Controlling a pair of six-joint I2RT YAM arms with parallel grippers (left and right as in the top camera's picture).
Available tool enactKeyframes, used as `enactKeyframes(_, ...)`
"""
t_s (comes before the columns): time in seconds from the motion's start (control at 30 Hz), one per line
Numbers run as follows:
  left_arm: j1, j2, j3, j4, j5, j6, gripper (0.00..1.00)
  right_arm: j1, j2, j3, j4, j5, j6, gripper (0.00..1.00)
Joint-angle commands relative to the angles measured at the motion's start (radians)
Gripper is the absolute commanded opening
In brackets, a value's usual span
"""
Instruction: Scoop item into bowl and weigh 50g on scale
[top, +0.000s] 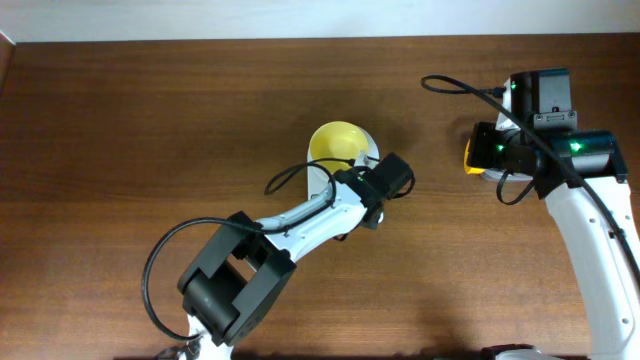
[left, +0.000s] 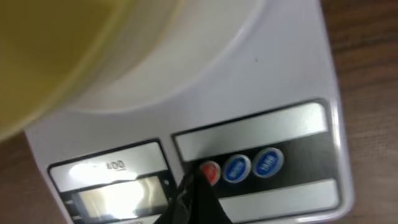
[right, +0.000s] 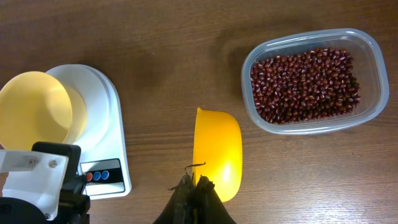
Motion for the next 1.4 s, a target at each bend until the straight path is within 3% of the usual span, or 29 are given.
enactKeyframes(0.0, 0.001, -0.032, 0.036, -0.021, 0.068, 0.014, 0.00, -0.005, -0.008, 0.023, 0.004, 0.005, -0.006, 0.04)
enactKeyframes(0.37, 0.002, -0.181, 0.035, -0.118, 0.132, 0.015, 0.00, -0.005, -0.008, 0.023, 0.003, 0.005, -0.007, 0.04)
enactKeyframes(1.37, 0.002, -0.182, 0.035, -0.122, 0.117, 0.015, 0.00, -0.005, -0.005, 0.023, 0.000, 0.005, -0.007, 0.04)
